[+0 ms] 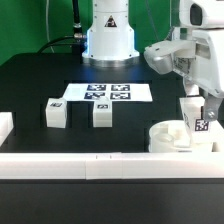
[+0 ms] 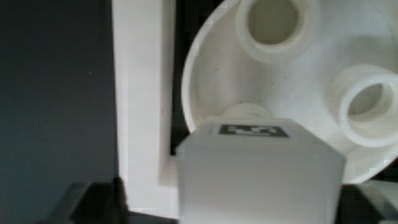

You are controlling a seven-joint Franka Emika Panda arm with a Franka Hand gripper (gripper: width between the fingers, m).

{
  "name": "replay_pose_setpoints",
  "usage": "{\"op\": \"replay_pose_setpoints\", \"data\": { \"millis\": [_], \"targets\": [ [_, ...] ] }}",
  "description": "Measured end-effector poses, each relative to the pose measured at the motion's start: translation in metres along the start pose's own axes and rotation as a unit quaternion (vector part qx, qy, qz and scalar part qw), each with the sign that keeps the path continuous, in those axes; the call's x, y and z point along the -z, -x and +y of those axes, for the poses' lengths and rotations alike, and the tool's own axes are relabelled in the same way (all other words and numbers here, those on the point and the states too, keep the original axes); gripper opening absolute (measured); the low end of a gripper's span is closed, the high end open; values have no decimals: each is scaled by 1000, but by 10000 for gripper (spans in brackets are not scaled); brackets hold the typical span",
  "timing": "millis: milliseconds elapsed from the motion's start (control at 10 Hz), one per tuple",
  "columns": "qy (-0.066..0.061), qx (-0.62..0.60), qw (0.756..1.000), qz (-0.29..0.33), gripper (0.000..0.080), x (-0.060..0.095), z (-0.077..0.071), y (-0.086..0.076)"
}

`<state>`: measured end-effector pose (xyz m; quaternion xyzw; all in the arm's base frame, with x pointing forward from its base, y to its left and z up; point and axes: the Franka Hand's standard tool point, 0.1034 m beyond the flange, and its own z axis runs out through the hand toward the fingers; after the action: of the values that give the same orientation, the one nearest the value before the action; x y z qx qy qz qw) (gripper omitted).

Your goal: Assemble stool

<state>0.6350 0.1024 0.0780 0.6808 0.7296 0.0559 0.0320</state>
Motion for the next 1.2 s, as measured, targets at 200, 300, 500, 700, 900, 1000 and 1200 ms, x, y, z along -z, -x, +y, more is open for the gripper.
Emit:
{"op": "replay_pose_setpoints", "data": {
  "millis": [200, 300, 500, 700, 900, 1000, 1200],
  "targets": [
    [0, -8, 1000, 0, 347, 1, 0, 1],
    [0, -17, 1000, 0, 347, 1, 0, 1],
    [-1, -46, 999, 0, 347, 1, 0, 1],
    [-5, -206, 978, 0, 346, 0, -2, -3],
    [-10, -320, 948, 4, 346, -1, -4, -3],
    [-7, -357, 934, 9, 346, -1, -3, -5],
    [-3, -424, 905, 12, 346, -2, -4, -6]
  ]
}}
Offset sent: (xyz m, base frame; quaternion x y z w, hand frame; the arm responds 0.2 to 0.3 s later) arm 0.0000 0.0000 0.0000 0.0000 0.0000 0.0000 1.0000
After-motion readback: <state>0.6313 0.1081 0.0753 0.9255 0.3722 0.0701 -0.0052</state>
